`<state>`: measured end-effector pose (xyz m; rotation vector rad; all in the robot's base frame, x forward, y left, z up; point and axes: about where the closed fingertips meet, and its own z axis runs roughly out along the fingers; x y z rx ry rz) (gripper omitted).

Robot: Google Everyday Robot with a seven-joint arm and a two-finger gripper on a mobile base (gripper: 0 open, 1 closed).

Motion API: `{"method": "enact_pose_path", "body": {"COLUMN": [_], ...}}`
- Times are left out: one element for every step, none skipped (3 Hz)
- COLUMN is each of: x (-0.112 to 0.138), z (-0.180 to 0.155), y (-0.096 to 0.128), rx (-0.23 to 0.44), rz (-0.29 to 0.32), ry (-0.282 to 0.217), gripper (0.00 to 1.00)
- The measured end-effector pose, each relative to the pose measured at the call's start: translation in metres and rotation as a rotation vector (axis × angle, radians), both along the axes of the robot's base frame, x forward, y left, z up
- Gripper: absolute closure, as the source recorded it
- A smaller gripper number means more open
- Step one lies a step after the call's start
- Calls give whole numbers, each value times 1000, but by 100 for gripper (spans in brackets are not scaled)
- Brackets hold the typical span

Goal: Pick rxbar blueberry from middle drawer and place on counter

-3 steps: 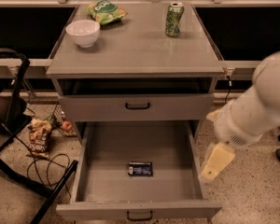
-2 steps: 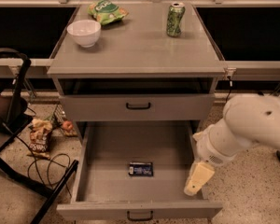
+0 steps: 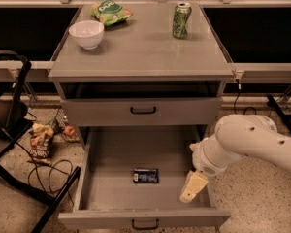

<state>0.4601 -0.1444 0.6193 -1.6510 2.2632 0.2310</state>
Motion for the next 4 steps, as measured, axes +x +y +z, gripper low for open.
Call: {"method": "enact_pose_path", "body": {"x": [16, 51, 84, 103], "z": [-20, -58, -107, -146], "y": [20, 51, 84, 105], "rx": [-15, -4, 18, 25], "rz": [47, 91, 122, 137], "ry": [-11, -32, -28, -6], "gripper": [0, 0, 0, 0]}}
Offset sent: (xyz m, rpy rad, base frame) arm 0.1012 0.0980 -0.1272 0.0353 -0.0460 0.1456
